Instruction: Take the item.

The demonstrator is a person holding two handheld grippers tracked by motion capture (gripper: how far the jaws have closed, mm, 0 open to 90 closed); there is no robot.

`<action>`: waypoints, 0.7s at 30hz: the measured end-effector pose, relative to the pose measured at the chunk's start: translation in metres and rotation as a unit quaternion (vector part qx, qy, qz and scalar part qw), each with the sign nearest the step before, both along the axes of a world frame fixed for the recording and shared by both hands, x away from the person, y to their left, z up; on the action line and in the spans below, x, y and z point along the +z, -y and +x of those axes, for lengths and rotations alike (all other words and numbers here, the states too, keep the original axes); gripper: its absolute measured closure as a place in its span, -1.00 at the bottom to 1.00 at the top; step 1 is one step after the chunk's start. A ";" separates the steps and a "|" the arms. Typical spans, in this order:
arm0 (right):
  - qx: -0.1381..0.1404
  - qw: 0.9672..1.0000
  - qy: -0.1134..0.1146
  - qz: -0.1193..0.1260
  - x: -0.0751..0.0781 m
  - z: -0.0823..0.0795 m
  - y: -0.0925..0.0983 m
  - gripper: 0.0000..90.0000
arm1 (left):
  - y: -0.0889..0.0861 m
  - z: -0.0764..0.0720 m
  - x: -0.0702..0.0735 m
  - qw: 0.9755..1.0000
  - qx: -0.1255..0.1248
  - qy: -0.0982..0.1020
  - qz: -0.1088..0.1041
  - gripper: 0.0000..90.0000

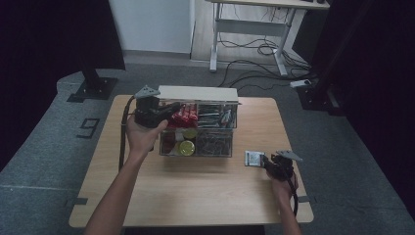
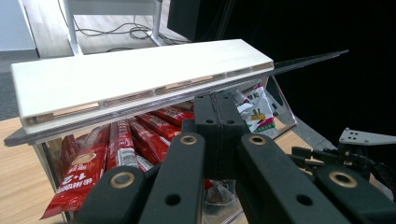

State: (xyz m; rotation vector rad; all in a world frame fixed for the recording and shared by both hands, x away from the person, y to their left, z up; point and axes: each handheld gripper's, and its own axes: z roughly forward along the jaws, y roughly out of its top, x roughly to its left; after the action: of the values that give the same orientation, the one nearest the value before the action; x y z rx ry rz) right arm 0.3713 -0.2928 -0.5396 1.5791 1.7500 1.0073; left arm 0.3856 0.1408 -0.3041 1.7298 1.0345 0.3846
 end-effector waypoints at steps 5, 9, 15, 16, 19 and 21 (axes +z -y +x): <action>0.001 1.000 0.020 0.019 0.008 -0.005 0.000 0.12 | 0.000 0.000 -0.001 1.000 -0.001 0.000 0.000 1.00; 0.021 0.998 0.044 0.041 0.015 -0.010 -0.004 0.09 | 0.000 0.000 -0.001 1.000 -0.001 0.000 -0.003 1.00; 0.051 0.995 0.062 0.068 0.025 -0.014 -0.012 0.08 | 0.000 -0.001 -0.002 1.000 -0.001 0.001 -0.002 1.00; 0.053 0.994 0.063 0.071 0.026 -0.015 -0.013 0.08 | 0.000 -0.001 -0.002 1.000 -0.001 0.002 -0.003 1.00; 0.065 0.993 0.064 0.076 0.028 -0.016 -0.016 0.07 | 0.000 -0.001 -0.002 1.000 -0.001 0.002 -0.004 1.00; 0.068 0.992 0.066 0.078 0.028 -0.016 -0.018 0.07 | 0.000 -0.001 -0.002 1.000 0.000 0.003 -0.003 1.00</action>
State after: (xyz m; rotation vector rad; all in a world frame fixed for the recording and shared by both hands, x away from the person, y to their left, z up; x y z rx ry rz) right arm 0.3551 -0.2749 -0.5112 1.4624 1.7429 1.3123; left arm 0.3847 0.1404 -0.3061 1.7218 1.0304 0.3853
